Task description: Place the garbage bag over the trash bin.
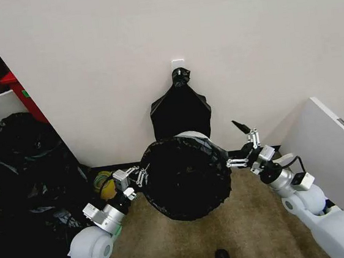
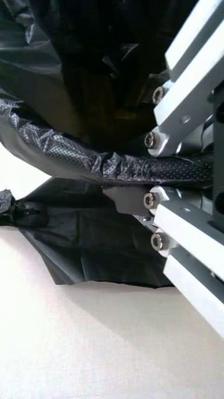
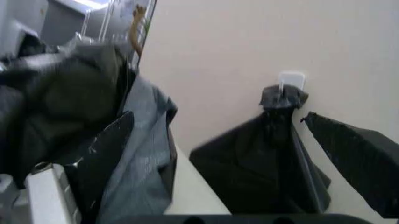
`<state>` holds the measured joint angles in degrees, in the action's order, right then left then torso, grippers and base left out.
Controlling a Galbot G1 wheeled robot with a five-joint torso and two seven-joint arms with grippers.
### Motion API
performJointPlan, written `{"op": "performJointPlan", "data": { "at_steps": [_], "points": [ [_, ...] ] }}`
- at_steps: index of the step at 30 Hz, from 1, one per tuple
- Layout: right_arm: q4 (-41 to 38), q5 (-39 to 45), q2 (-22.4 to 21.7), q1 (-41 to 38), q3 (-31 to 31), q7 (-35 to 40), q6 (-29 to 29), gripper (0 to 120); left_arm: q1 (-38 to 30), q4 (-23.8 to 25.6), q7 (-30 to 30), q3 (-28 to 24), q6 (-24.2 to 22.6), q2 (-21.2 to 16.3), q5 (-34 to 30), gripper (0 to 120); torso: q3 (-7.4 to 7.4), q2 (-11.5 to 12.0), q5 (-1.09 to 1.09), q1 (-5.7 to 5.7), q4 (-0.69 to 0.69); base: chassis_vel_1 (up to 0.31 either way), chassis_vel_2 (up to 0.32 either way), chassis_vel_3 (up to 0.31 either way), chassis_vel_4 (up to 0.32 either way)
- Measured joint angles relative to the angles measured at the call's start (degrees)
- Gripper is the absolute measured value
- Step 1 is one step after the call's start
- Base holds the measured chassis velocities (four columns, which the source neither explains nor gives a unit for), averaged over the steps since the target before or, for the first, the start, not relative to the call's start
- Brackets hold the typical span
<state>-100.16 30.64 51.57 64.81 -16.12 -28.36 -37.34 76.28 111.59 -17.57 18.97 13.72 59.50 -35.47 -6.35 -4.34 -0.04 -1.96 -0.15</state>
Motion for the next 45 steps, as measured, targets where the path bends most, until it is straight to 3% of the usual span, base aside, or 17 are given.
{"op": "performJointPlan", "data": {
  "at_steps": [8,13,18,19,22,23,24,26,27,28,31,32,33,35,45],
  "points": [
    [4.3,-5.0,1.0,-3.4,1.1,6.7,0.7,100,0.4,0.3,-3.8,0.5,0.8,0.1,-0.2,1,0.00,0.0,0.01,0.00,0.01,0.000,0.000,0.000,0.000],
    [2.3,6.5,0.6,-3.1,1.3,4.4,1.6,100,-0.3,-0.5,0.1,0.5,0.6,1.0,-0.7,1,0.00,0.0,-0.02,0.00,0.01,0.000,0.000,0.000,0.000],
    [1.3,10.7,0.9,-1.5,0.3,-0.3,1.4,100,-0.8,-0.6,4.6,0.1,-0.8,2.2,-3.0,1,0.00,0.0,-0.01,0.00,-0.01,0.000,0.000,0.000,0.000],
    [0.6,10.4,1.3,-0.9,0.1,2.0,1.7,100,-0.8,-0.6,5.8,0.0,-1.3,2.5,-3.7,1,0.00,0.0,0.00,0.00,-0.01,0.000,0.000,0.000,0.000],
    [-3.6,5.5,3.2,0.8,0.4,21.5,5.6,100,-0.7,0.1,10.2,-0.1,-4.0,3.2,-5.6,1,0.00,0.0,0.00,0.00,0.01,0.000,0.000,0.000,0.000],
    [-3.6,5.5,3.2,0.8,0.4,21.5,5.6,100,-0.7,0.1,10.2,-0.1,-4.0,3.2,-5.6,1,0.00,0.0,0.00,0.00,0.01,0.000,0.000,0.000,0.000],
    [-5.6,4.5,3.9,1.6,0.6,26.9,6.6,100,-0.4,0.9,12.9,-0.1,-6.3,3.3,-6.5,1,0.00,0.0,0.00,0.00,0.02,0.000,0.000,0.000,0.000],
    [-8.4,1.9,4.8,2.6,1.2,29.4,6.6,100,0.6,2.9,17.5,0.0,-11.1,3.4,-7.1,1,0.00,0.0,-0.02,0.00,-0.03,0.000,0.000,0.000,0.000],
    [-9.7,-1.5,5.2,2.8,2.1,29.0,5.6,100,1.6,4.9,21.9,0.0,-15.8,3.6,-7.5,1,0.01,0.0,0.00,0.00,0.00,0.000,0.000,0.000,0.000],
    [-9.7,-1.5,5.2,2.8,2.1,29.0,5.6,100,1.6,4.9,21.9,0.0,-15.8,3.6,-7.5,1,0.01,0.0,0.00,0.00,0.00,0.000,0.000,0.000,0.000],
    [-11.2,-14.5,5.9,3.1,4.0,25.3,0.6,100,2.5,9.2,33.8,-0.4,-27.0,5.0,-11.0,1,0.01,0.0,-0.02,0.00,0.02,0.000,0.000,0.000,0.000],
    [-11.2,-14.5,5.9,3.1,4.0,25.3,0.6,100,2.5,9.2,33.8,-0.4,-27.0,5.0,-11.0,1,0.01,0.0,-0.02,0.00,0.02,0.000,0.000,0.000,0.000],
    [-11.2,-19.4,6.3,3.2,4.3,23.6,-1.5,100,2.5,10.9,38.4,-0.5,-32.3,5.9,-13.6,1,0.01,0.0,0.03,0.00,0.01,0.000,0.000,0.000,0.000],
    [-11.0,-24.6,6.9,3.2,4.6,21.1,-4.1,100,2.8,12.4,42.6,-0.7,-37.2,7.1,-16.3,1,0.01,0.0,0.00,0.00,0.01,0.000,0.000,0.000,0.000],
    [-10.2,-31.4,9.3,5.4,6.4,18.6,-7.7,100,3.5,9.2,48.9,-1.3,-41.8,10.9,-18.8,1,0.00,0.0,-0.01,0.00,0.00,0.000,0.000,0.000,0.000]
  ]
}}
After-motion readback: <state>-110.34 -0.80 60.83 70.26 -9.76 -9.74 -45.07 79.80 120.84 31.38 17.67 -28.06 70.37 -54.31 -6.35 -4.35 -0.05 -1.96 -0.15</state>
